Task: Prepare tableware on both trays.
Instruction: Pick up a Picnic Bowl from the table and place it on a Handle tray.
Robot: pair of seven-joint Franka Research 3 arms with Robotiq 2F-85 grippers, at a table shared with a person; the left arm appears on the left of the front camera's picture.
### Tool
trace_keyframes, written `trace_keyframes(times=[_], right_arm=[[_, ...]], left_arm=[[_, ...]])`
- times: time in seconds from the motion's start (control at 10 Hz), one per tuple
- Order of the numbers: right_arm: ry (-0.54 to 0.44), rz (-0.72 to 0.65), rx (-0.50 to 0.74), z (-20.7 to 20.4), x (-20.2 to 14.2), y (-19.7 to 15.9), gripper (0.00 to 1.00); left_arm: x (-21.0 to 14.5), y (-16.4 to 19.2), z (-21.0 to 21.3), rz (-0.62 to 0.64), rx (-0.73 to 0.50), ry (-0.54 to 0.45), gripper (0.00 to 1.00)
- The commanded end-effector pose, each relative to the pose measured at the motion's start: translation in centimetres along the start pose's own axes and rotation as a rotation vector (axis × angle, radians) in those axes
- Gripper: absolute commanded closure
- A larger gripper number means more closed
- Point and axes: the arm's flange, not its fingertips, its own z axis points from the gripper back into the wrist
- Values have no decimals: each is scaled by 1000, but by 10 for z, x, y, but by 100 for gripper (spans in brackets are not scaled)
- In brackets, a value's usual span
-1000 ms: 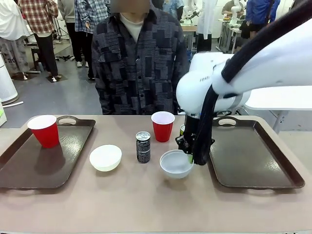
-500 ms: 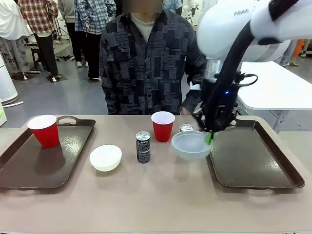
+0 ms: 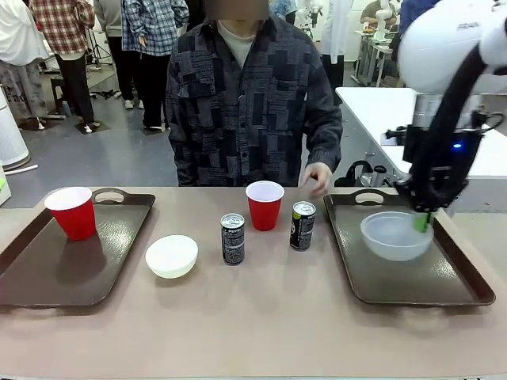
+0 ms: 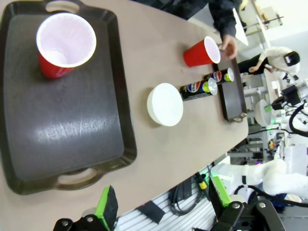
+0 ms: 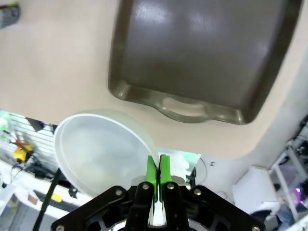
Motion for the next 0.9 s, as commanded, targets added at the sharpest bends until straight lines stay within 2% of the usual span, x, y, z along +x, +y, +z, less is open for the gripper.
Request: trace_keyframes(times=[0.0, 0.1, 0.2, 0.3, 0.4, 0.5, 0.7, 0.8], right_arm=[[-46, -21, 27, -6, -16, -33, 100], [-64, -52, 58, -7, -19, -49, 100], [-57, -247, 100, -10, -12, -54, 100], [-29, -50, 43, 0, -15, -42, 100], [-29, -50, 43, 0, -15, -42, 100], [-36, -124, 65, -3, -18, -59, 96], [-101, -131, 64, -12, 21, -72, 96], [-146, -130, 43, -19, 29, -75, 96]], left_arm=[[-1, 1, -1, -12, -14, -14, 0], [-1, 1, -1, -12, -14, -14, 0], [-1, 1, -1, -12, -14, -14, 0], [-1, 1, -1, -12, -14, -14, 0], [-1, 1, -1, -12, -14, -14, 0], [-1, 1, -1, -12, -14, -14, 0], [-1, 1, -1, -12, -14, -14, 0], [-1, 1, -1, -12, -14, -14, 0]])
